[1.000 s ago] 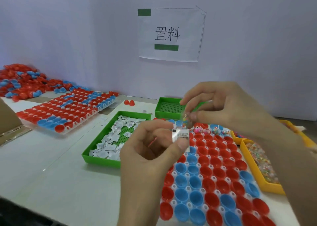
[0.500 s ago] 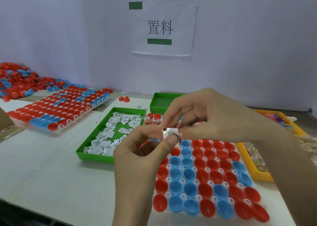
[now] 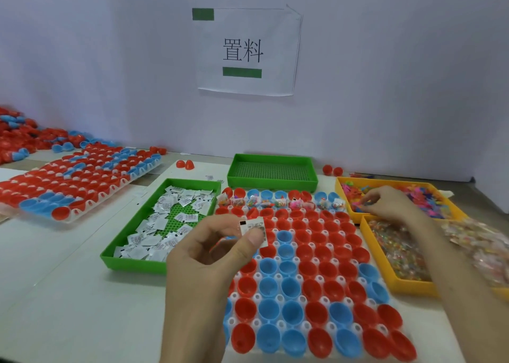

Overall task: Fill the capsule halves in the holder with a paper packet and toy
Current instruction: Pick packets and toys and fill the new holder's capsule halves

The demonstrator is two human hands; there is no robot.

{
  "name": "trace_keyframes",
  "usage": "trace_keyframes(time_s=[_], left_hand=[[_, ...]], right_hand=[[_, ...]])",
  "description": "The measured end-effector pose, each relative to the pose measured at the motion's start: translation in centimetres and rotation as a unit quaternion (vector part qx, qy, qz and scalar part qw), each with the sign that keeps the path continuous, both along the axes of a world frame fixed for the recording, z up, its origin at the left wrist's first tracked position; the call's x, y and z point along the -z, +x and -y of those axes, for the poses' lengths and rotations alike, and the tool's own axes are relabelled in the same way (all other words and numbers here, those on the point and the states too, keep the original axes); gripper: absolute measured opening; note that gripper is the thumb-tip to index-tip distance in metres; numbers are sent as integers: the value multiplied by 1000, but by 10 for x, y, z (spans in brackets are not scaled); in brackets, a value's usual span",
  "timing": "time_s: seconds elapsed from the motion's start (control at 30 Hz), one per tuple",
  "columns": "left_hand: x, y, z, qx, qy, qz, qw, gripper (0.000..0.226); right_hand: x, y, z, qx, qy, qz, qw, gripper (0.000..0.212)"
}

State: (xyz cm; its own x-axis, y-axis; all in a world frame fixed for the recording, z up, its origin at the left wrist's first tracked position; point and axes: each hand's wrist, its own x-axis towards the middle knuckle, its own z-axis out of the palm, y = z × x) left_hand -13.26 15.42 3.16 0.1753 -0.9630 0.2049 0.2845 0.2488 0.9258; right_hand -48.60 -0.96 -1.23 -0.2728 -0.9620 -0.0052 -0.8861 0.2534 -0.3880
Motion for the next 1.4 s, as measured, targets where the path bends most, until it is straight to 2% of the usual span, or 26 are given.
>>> trace_keyframes(time_s=[0.1, 0.2, 0.3, 0.37, 0.47, 0.53, 0.63, 0.7, 0.77, 0.83, 0.93, 1.03, 1.13, 1.33, 1.4], left_hand=[[0, -1, 2, 9, 8, 13, 1000, 44], [3, -1, 1, 14, 9, 1, 1000, 40], [3, -1, 1, 15, 13, -17, 1000, 38], [2, -1, 1, 19, 17, -22, 999, 38], [2, -2, 1, 36, 23, -34, 999, 39], [1, -3, 1, 54, 33, -53, 997, 36], [-1, -6, -1, 82, 58, -93, 991, 33], [-2, -7, -2, 97, 73, -135, 983, 22], [-3, -8, -3, 109, 87, -172, 975, 20], [-3, -9, -4, 119, 88, -193, 970, 18], [-1, -6, -4, 134, 83, -228, 961, 14], [3, 4, -2, 160, 94, -236, 954, 28], [5, 13, 0, 202, 109, -242, 943, 49], [7, 13, -1, 263, 131, -310, 904, 43], [6, 14, -1, 270, 135, -319, 898, 41]], right_hand=[[6, -1, 7, 10, -34, -11, 999, 3], [10, -5, 7, 17, -49, -2, 999, 11], [10, -9, 4, 38, -86, 20, 995, 2], [2, -8, 2, 42, -118, 37, 991, 10], [-27, 10, -9, -2, -144, 116, 983, 15], [-57, 32, -23, -65, -149, 208, 965, 11], [-105, 77, -57, -236, -144, 287, 917, 10], [-127, 108, -81, -366, -108, 315, 869, 12], [-135, 139, -101, -467, -33, 326, 821, 12], [-131, 165, -112, -513, 27, 306, 801, 13], [-119, 189, -114, -515, 5, 252, 819, 13], [-113, 197, -112, -491, -32, 229, 840, 17], [-111, 201, -112, -485, -45, 259, 834, 19], [-110, 203, -113, -501, -41, 307, 808, 18], [-110, 203, -113, -492, -44, 331, 804, 25]])
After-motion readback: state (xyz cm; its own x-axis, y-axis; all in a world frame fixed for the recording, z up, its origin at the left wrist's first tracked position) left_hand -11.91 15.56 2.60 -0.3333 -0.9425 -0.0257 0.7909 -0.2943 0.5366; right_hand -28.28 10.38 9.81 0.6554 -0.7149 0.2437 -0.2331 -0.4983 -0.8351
